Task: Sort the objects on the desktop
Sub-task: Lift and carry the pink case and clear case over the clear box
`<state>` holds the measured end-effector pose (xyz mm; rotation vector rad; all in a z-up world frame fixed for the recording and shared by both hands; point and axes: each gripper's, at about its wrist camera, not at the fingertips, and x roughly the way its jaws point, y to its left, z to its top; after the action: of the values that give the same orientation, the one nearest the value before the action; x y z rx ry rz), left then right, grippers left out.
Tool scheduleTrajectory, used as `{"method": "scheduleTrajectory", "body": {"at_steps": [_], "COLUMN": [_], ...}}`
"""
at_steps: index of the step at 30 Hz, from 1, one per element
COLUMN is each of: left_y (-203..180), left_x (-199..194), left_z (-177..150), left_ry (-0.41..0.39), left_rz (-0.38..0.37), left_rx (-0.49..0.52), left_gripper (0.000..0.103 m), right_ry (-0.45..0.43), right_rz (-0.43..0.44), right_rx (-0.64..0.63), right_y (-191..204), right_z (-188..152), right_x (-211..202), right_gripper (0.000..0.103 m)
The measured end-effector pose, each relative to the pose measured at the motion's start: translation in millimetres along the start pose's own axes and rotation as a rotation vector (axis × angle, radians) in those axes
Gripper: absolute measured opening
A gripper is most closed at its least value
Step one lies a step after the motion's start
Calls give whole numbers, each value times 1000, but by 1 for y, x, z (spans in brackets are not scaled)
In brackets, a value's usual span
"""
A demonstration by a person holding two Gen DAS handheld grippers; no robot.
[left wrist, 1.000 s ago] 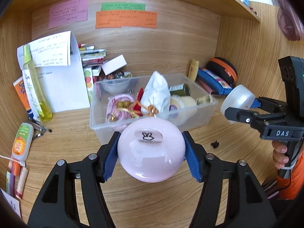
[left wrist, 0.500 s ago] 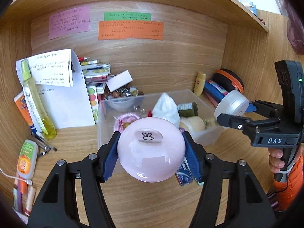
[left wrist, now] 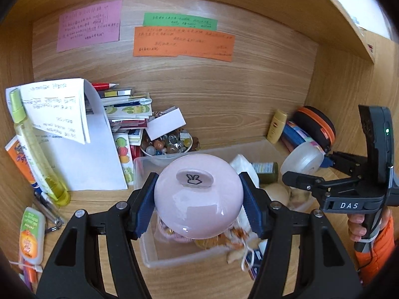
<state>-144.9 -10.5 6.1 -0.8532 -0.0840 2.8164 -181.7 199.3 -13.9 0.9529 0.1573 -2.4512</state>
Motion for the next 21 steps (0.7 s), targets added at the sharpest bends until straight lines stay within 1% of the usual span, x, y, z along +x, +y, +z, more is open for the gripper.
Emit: {"method": "scheduleTrajectory", "body": {"at_steps": [7, 13, 17, 21], "left_y": [9, 24, 32, 28], "left_x": [34, 56, 64, 68], "left_z": [11, 6, 5, 2], "left_ry": [31, 67, 83, 94], "left_rz": [-22, -10, -2, 20], "left_rx": [-28, -51, -72, -53], "left_gripper": [63, 63, 63, 63], "right_ry": [33, 40, 64, 92], "right_rz": [-16, -36, -38, -65], "right_rx": [26, 31, 40, -13], "right_y": [-9, -2, 3, 13], "right_z": [18, 35, 33, 25], "right_x": [20, 42, 62, 75], "right_gripper": [68, 68, 68, 68]}}
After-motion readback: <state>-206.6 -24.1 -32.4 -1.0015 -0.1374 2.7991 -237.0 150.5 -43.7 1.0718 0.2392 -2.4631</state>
